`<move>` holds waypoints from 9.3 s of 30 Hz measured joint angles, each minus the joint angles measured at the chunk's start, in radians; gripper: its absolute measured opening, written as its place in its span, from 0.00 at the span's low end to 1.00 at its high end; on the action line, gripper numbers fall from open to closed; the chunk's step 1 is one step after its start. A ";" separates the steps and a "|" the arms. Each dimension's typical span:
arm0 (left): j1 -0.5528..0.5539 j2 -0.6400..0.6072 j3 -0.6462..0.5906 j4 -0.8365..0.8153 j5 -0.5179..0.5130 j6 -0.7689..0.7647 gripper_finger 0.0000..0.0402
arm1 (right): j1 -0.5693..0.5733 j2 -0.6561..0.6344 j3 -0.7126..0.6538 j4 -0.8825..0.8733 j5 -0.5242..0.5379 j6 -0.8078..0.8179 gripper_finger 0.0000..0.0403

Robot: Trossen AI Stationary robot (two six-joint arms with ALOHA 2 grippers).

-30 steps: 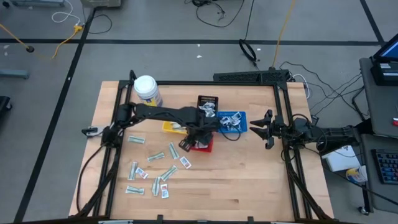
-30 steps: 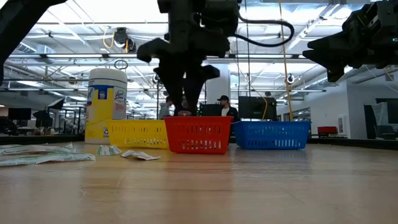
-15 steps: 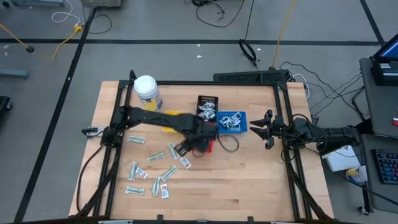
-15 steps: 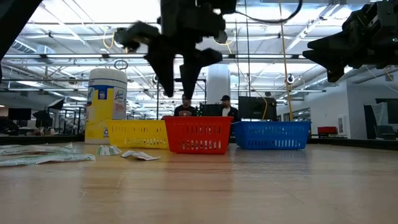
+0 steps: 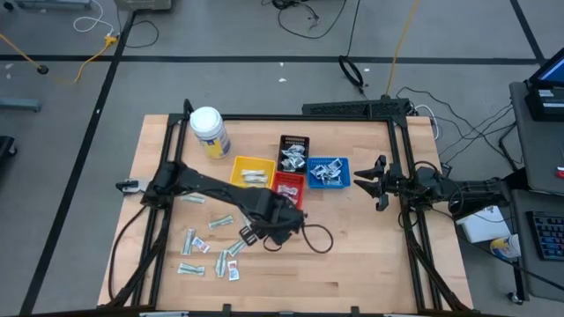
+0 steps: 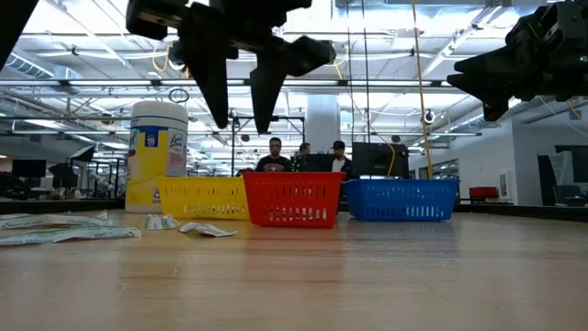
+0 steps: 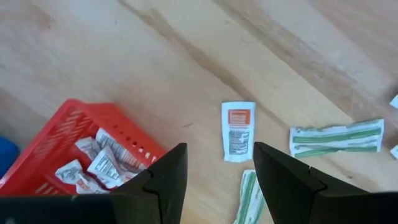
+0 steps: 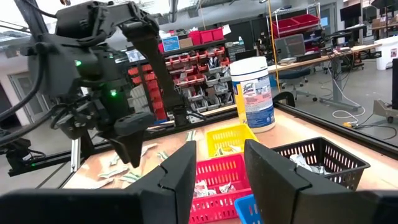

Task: Pick & Place First Aid Supplies
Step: Put the ointment pack into the red bin

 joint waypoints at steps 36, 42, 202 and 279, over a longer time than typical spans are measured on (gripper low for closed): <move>-0.062 0.006 -0.364 0.353 -0.054 0.001 0.33 | 0.000 0.000 0.000 0.000 0.000 0.000 0.32; -0.060 0.006 -0.366 0.370 -0.014 0.002 0.06 | 0.000 0.000 0.000 0.000 0.000 0.000 0.32; -0.064 0.149 0.307 -0.231 0.064 -2.016 0.57 | 0.000 0.000 0.000 -0.002 0.000 0.000 0.32; -0.318 -0.166 -0.644 0.572 0.090 -2.509 0.02 | 0.000 0.000 0.000 -0.006 0.000 0.000 0.32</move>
